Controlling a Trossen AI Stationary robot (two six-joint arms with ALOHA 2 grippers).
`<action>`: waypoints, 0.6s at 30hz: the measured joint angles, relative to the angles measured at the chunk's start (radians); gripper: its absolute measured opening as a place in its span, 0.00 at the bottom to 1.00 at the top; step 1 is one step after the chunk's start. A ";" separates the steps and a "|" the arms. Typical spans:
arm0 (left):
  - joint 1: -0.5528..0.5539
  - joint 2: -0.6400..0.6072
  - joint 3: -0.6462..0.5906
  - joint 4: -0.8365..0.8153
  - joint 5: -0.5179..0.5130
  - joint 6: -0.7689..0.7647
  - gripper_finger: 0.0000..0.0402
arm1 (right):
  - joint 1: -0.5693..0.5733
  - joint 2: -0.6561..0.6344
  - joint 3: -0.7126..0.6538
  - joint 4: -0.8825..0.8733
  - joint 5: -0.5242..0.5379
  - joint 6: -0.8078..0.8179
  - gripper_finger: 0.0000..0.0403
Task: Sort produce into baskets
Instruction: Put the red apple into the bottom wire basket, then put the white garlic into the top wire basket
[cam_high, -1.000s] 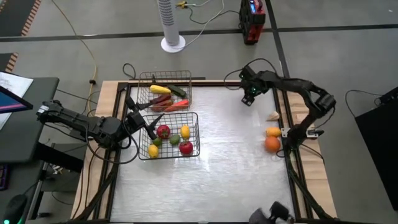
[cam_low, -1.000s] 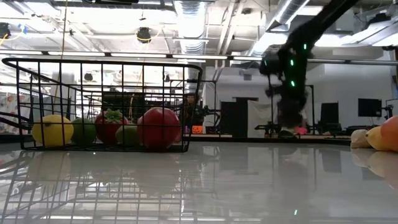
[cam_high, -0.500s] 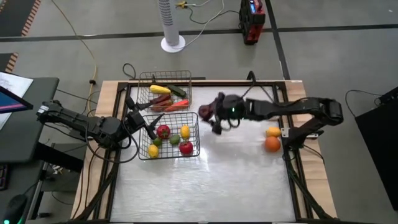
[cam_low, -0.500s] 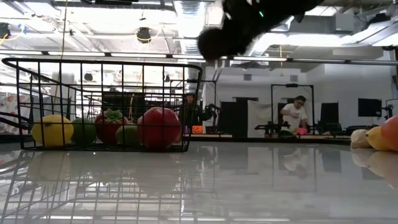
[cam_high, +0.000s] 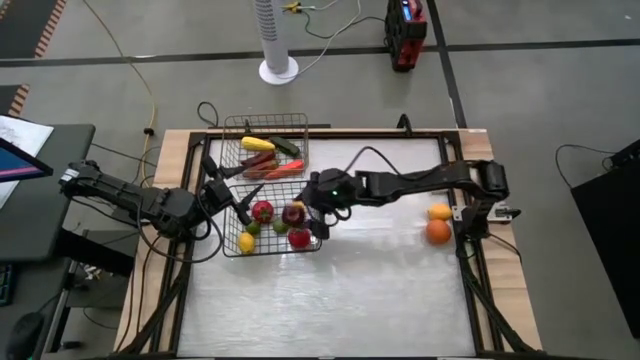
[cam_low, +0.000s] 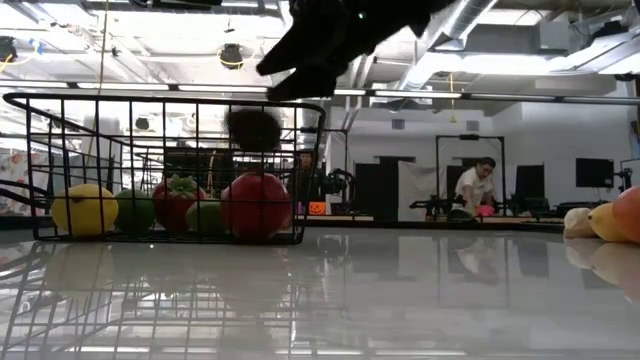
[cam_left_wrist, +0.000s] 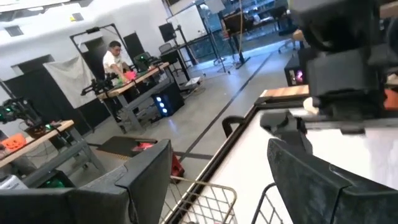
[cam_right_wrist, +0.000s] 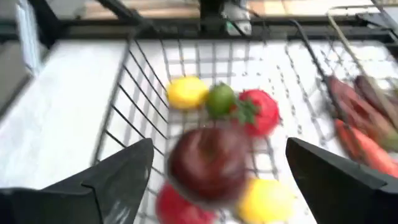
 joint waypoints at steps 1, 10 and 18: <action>0.000 0.000 0.000 -0.002 -0.002 0.003 0.63 | -0.003 0.002 0.029 -0.065 0.010 -0.016 0.98; 0.000 -0.001 0.000 -0.001 0.001 -0.007 0.63 | -0.036 -0.180 0.052 -0.706 0.547 -0.004 0.93; 0.000 -0.001 0.000 0.001 0.021 -0.016 0.63 | -0.244 -0.341 -0.201 -1.100 0.611 0.256 0.93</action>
